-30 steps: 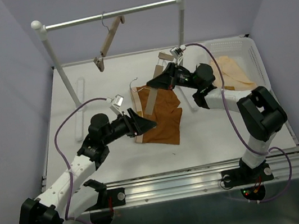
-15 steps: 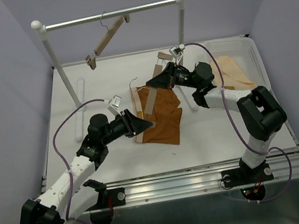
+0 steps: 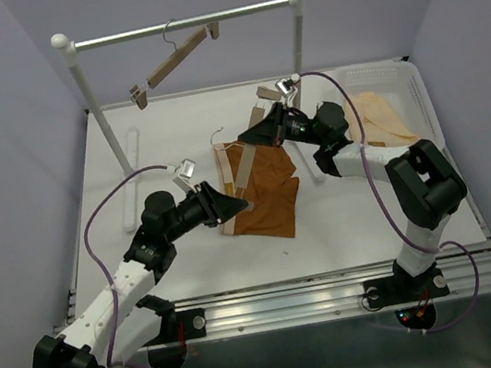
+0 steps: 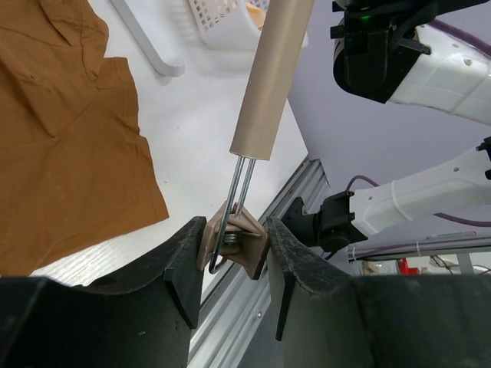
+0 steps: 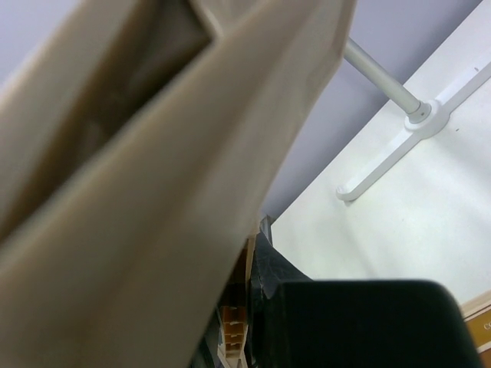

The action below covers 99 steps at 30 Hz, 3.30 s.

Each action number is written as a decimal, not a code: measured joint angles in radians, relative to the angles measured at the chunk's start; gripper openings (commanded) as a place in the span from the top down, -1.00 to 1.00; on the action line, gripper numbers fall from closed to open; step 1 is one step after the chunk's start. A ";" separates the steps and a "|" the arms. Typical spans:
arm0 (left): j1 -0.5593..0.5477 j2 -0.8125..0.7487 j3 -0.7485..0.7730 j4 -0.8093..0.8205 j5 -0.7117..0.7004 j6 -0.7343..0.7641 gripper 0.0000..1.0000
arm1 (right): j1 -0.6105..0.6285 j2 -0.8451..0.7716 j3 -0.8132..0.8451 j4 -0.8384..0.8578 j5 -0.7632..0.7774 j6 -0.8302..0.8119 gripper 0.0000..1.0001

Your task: Clip the underwear to the hanger

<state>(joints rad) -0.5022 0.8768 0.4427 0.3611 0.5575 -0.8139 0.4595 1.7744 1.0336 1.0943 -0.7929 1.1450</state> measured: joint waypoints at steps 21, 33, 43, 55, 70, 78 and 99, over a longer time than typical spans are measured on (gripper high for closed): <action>0.000 0.000 0.001 -0.014 0.000 0.013 -0.21 | 0.000 0.016 0.007 -0.041 -0.008 -0.016 0.99; 0.001 0.001 0.001 -0.023 0.018 0.026 0.99 | -0.002 0.020 0.019 -0.037 -0.035 0.013 0.99; 0.001 -0.035 -0.011 -0.010 0.028 0.023 1.00 | -0.008 0.074 0.046 -0.016 -0.068 0.093 0.98; 0.000 -0.081 -0.024 0.008 -0.047 0.017 1.00 | -0.002 0.076 0.075 -0.092 -0.069 -0.022 -1.00; 0.088 -0.021 -0.024 -0.034 -0.277 0.008 1.00 | -0.002 -0.044 -0.014 -0.582 0.114 -0.388 -1.00; 0.223 -0.055 -0.058 -0.090 -0.356 0.002 1.00 | 0.049 0.064 0.023 -0.797 0.097 -0.571 -1.00; 0.328 -0.113 -0.121 -0.240 -0.313 -0.029 1.00 | 0.079 0.229 0.262 -1.163 0.363 -1.045 -1.00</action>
<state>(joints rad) -0.1745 0.7643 0.3214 0.1215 0.2447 -0.8433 0.5381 2.0037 1.2961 -0.0689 -0.4301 0.1001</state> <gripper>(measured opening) 0.295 0.995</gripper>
